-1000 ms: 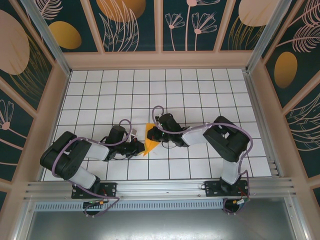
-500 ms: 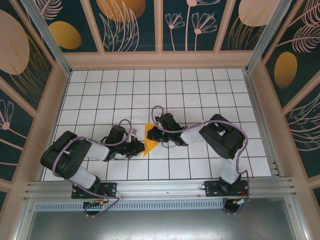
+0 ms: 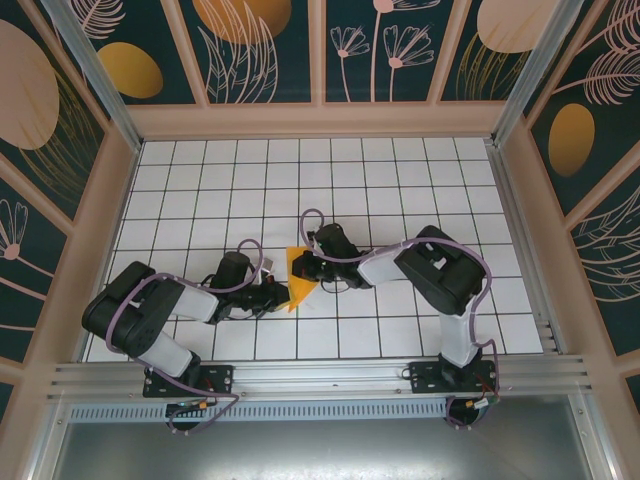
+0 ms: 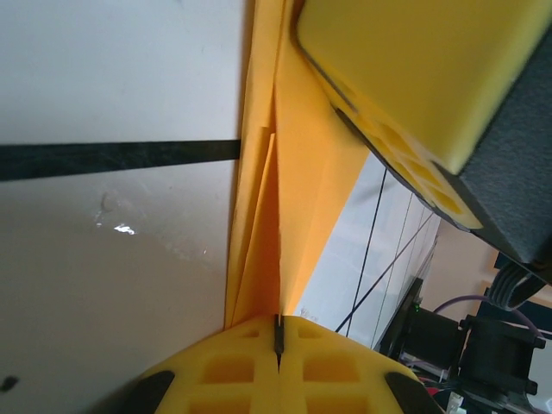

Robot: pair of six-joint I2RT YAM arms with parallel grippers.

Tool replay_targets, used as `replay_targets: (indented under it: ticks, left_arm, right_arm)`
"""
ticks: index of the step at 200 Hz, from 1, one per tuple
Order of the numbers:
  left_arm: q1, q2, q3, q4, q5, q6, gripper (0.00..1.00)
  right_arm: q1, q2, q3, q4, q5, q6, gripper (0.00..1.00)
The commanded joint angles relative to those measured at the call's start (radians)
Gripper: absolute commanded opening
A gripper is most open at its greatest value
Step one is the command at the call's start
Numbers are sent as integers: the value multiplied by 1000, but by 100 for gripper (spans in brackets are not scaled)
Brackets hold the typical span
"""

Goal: Fold a paper plane with a square sheet of paper (pick it up from the middle)
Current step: Fourth fold the wing at the center of the table.

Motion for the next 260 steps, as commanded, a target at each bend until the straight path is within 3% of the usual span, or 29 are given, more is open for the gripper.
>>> replay_targets:
  ticks: [1, 30, 57, 114, 161, 169, 191, 242, 260]
  left_arm:
    - [-17, 33, -7, -88, -42, -1, 0]
    - [-16, -65, 28, -234, -96, 66, 15]
    - [-17, -133, 40, -340, -112, 110, 18]
    - [-17, -104, 36, -346, -110, 113, 0]
    - [-17, -104, 29, -381, -141, 97, 0]
    - [-16, -118, 29, -385, -147, 98, 7]
    - [-17, -174, 38, -423, -173, 111, 15]
    - [-16, -166, 49, -437, -178, 126, 18]
    - [-17, -155, 61, -464, -191, 139, 13]
  right_arm:
    - [1, 46, 19, -62, 20, -24, 3]
    - [11, 61, 16, -78, 26, -16, 3]
    - [14, 60, 20, -77, 31, -9, 2]
    - [20, 61, 24, -79, 34, -8, 2]
    - [22, 67, 29, -110, 57, -10, 2]
    - [22, 67, 28, -112, 60, -11, 2]
    - [21, 67, 28, -111, 59, -14, 2]
    - [23, 68, 31, -110, 55, -15, 2]
    - [22, 68, 31, -111, 56, -16, 2]
